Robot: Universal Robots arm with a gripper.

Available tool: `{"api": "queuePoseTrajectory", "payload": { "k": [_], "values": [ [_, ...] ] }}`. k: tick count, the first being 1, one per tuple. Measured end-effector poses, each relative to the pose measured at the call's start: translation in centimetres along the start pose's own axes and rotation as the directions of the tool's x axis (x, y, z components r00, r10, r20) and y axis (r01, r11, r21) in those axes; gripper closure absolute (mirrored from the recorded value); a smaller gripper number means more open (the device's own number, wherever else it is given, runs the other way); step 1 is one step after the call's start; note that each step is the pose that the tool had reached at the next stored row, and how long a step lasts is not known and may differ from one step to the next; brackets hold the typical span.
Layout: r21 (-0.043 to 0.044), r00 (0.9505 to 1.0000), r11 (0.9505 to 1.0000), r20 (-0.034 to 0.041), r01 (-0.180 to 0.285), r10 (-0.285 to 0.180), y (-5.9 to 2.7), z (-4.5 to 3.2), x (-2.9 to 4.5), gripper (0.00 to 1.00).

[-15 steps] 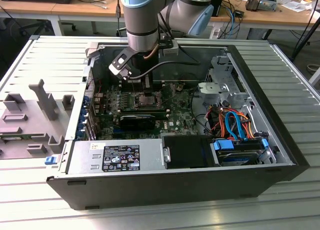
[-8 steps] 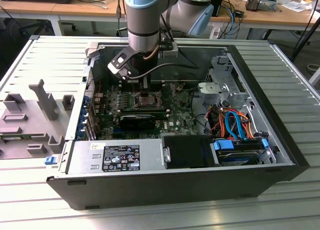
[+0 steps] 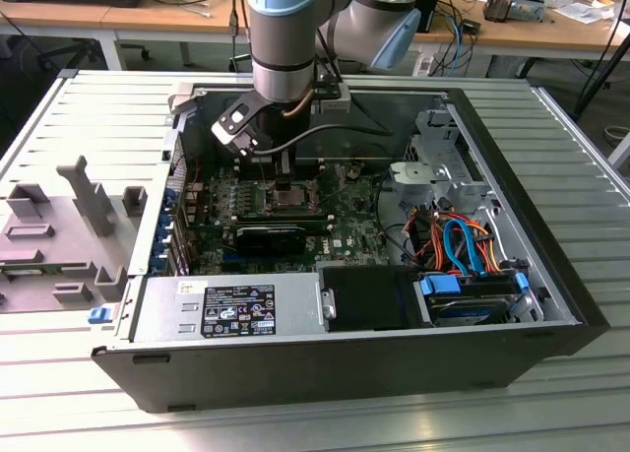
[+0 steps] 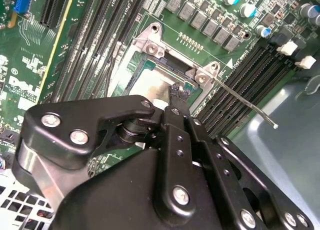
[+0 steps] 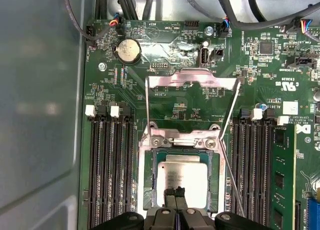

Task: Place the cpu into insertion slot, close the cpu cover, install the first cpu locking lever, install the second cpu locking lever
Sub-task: 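Place the cpu into insertion slot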

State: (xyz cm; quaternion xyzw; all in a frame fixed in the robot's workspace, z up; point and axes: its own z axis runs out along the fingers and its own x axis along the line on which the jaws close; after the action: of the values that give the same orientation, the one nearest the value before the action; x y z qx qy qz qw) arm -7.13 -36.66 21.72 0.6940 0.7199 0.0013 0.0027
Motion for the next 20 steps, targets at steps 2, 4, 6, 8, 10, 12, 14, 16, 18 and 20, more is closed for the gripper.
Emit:
{"api": "queuePoseTrajectory", "payload": {
  "k": [2, 4, 6, 8, 10, 12, 14, 16, 18, 20],
  "values": [
    [-0.0001, 1.0, 1.0, -0.0001, 0.0, 0.0, 0.0, -0.28, 0.0, 0.89],
    [0.0, 1.0, 1.0, -0.0001, 0.0, 0.0, 0.01, -0.51, 0.0, 0.89],
    [0.0, 1.0, 1.0, -0.0001, 0.0, 0.0, 0.03, -0.82, 0.0, 0.89],
    [0.002, 1.0, 1.0, -0.0003, 0.0, 0.0, 0.13, -1.04, -0.13, 0.89],
    [0.0098, 1.0, 1.0, -0.0004, 0.0, 0.0, 0.49, -1.05, -0.69, 0.89],
    [0.0241, 1.0, 0.9997, -0.0011, 0.001, -0.001, 1.33, -1.03, -0.85, 0.89],
    [0.0348, 1.0, 0.9994, -0.0014, 0.001, -0.001, 2.03, -1.03, -0.89, 0.89],
    [0.0394, 1.0, 0.9992, -0.0026, 0.0, 0.0, 2.4, -1.29, -0.9, 0.89],
    [0.0414, 1.0, 0.9991, -0.0059, 0.0, 0.0, 2.49, -1.82, -0.91, 0.89],
    [0.0434, 0.9999, 0.9991, -0.0114, 0.0, 0.001, 2.56, -2.5, -0.91, 0.89]
  ]
}}
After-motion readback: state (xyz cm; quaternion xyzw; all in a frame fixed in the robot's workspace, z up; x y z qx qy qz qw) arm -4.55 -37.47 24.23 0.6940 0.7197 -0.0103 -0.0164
